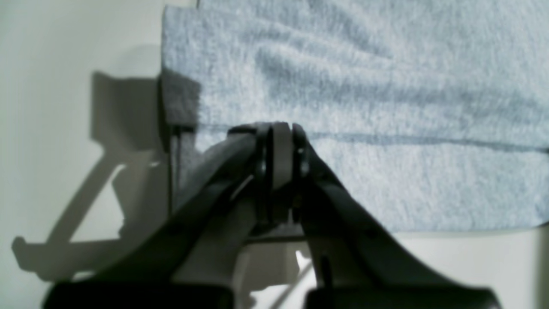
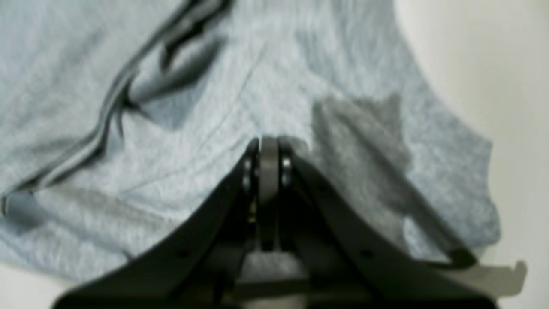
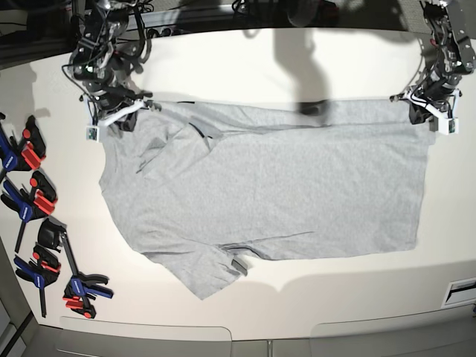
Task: Fold the T-shirt properly
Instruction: 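Drag the shirt with both grippers to straighten it flat, then move the right gripper to the sleeve and grasp the side edge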
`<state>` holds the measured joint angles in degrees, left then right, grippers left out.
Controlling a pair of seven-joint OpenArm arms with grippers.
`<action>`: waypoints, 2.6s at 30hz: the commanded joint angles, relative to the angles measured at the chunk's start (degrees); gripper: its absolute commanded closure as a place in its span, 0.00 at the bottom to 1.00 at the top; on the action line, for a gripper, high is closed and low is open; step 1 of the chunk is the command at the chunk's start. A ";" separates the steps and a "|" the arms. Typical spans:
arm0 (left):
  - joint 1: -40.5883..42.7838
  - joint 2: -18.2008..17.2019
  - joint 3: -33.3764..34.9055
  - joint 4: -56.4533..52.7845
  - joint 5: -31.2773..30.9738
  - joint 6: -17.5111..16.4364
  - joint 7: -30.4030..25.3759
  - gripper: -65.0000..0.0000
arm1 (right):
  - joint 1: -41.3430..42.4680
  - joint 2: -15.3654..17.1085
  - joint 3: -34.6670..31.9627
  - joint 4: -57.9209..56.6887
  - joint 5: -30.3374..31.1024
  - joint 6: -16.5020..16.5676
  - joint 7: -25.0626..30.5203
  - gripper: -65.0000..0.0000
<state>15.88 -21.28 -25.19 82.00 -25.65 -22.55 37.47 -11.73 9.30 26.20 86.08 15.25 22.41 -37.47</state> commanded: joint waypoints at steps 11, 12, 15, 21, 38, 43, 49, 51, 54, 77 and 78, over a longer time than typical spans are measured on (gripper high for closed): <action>8.46 -2.93 -0.26 0.55 1.57 0.46 4.52 1.00 | -9.27 3.69 0.09 4.83 -1.07 0.79 -5.73 1.00; 9.22 -2.89 -0.26 0.55 1.57 0.44 4.52 1.00 | -10.51 3.67 0.09 6.14 -0.98 0.79 -5.84 1.00; 11.47 -2.89 -0.26 0.55 1.40 0.46 4.50 1.00 | -14.34 3.69 0.09 10.54 0.72 0.79 -6.88 1.00; 16.55 -2.86 -0.26 0.55 1.40 0.46 4.02 1.00 | -19.87 3.72 0.09 16.90 1.46 0.79 -7.17 1.00; 27.47 -2.23 -0.37 6.62 -1.42 0.48 3.28 1.00 | -20.65 3.74 0.09 18.08 1.29 0.76 -7.50 1.00; 29.38 -2.23 -0.37 11.04 -1.42 0.50 3.56 1.00 | -20.72 3.69 0.09 18.08 1.31 0.76 -9.11 1.00; 29.20 -2.23 -0.37 13.40 -1.40 0.52 3.26 1.00 | -20.81 3.69 0.09 18.08 1.42 0.76 -11.50 1.00; 29.05 -2.25 -0.37 13.77 -1.40 1.36 3.23 1.00 | -20.85 3.69 0.09 18.08 1.49 0.76 -12.37 1.00; 28.87 -2.23 -0.37 13.90 -1.40 1.77 3.15 1.00 | -20.83 3.69 0.09 18.18 1.49 0.74 -12.46 1.00; 28.55 -2.25 -0.37 39.82 10.58 13.16 -5.86 1.00 | -4.31 3.76 0.09 27.93 -4.55 0.31 -2.58 0.80; 28.57 -2.25 -0.37 39.85 10.60 13.16 -5.84 1.00 | -2.80 3.91 0.09 27.04 -6.03 -0.81 -1.18 0.69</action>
<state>44.07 -22.87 -25.17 120.90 -15.00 -9.69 32.82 -15.00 12.43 26.02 112.36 9.19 22.06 -39.75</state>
